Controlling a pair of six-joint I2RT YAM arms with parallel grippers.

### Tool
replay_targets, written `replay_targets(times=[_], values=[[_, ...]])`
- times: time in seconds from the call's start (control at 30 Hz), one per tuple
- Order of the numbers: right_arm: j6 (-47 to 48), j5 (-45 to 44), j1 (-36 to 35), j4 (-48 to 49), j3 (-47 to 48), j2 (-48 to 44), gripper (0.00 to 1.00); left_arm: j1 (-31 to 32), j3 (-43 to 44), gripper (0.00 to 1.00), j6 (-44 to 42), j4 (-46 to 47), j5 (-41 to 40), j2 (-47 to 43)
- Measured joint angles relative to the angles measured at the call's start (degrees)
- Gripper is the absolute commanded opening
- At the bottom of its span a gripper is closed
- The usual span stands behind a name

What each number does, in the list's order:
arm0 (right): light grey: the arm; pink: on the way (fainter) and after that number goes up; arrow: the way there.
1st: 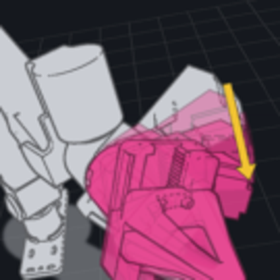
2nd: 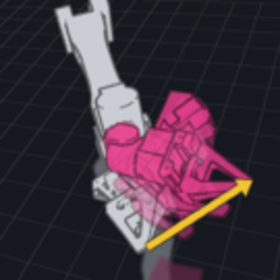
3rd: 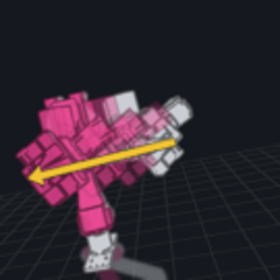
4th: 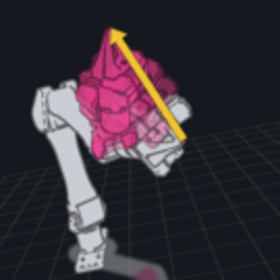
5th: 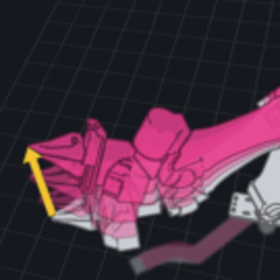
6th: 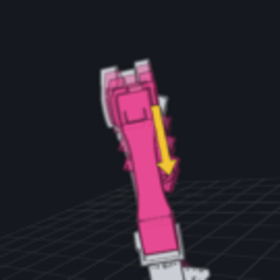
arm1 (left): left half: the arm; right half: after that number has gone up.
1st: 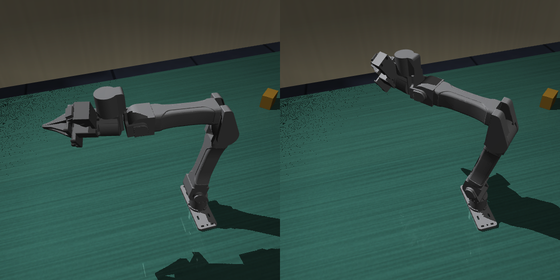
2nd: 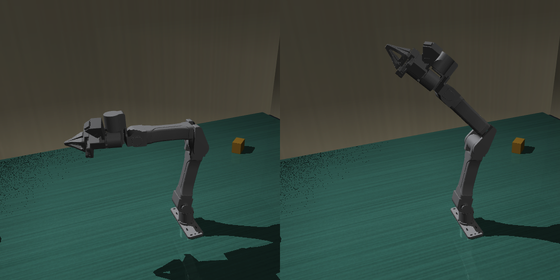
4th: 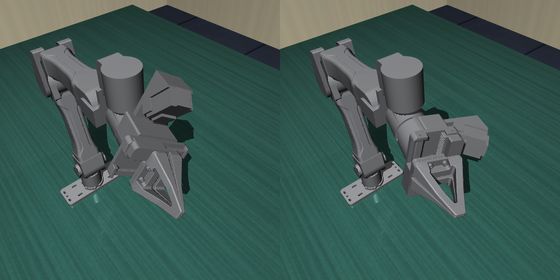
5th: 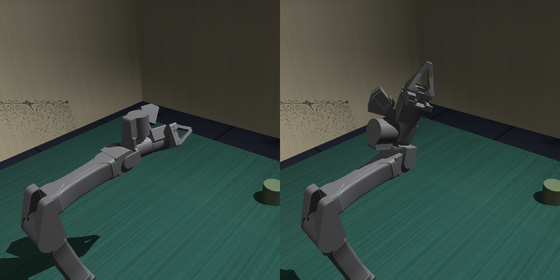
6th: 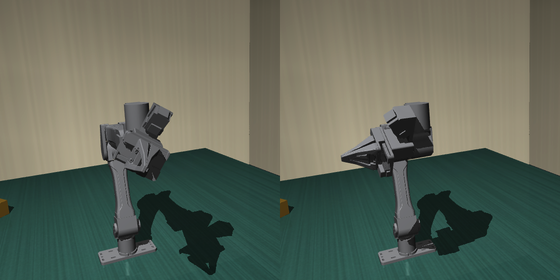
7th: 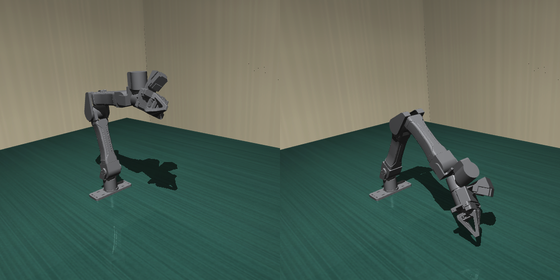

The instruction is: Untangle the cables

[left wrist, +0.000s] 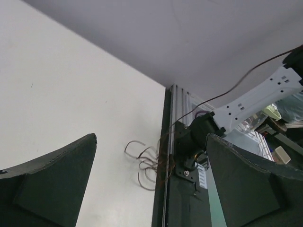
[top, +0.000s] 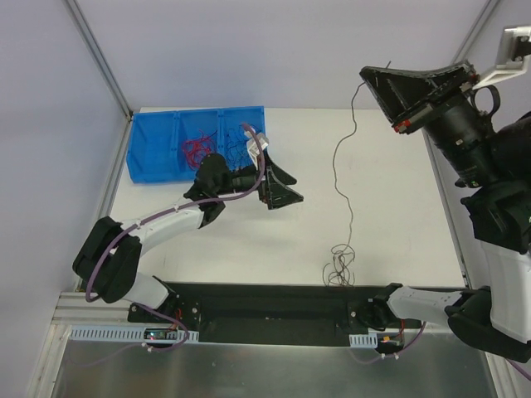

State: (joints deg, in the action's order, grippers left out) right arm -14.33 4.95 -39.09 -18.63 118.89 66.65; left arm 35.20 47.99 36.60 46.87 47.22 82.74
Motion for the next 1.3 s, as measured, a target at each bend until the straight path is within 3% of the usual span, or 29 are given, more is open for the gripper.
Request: replay_targets(times=[0.2,0.43,0.57,0.73,0.9,1.03,1.13,1.3], values=[[-2.49,2.14,0.00,0.46,-0.68,0.57,0.00,8.79,5.51,0.99,-2.80,5.81,-1.53,2.03],[-6.05,3.89,0.00,3.48,-0.35,-0.04,0.00,14.49,13.42,0.78,-6.21,8.90,-4.85,9.49],[-8.96,4.52,0.00,5.40,1.84,1.22,0.00,14.32,18.49,0.49,-5.73,8.96,-6.82,17.68],[-13.05,4.35,0.00,7.41,9.66,5.95,0.01,13.77,20.13,0.33,-6.01,4.83,-10.56,26.84],[-17.46,4.20,0.00,10.10,18.18,11.85,0.01,10.21,20.09,0.28,-2.91,-1.36,-12.44,32.28],[-19.58,3.15,0.00,11.21,19.17,13.79,0.00,4.02,19.02,0.21,0.35,-2.38,-11.65,33.09],[-19.87,1.90,0.00,11.45,19.19,14.16,0.00,0.70,18.60,0.19,-0.48,-6.45,-11.93,33.00],[-17.16,-0.31,0.00,11.50,22.99,14.82,0.00,0.33,16.68,0.14,-5.92,-19.12,-16.35,30.27]])
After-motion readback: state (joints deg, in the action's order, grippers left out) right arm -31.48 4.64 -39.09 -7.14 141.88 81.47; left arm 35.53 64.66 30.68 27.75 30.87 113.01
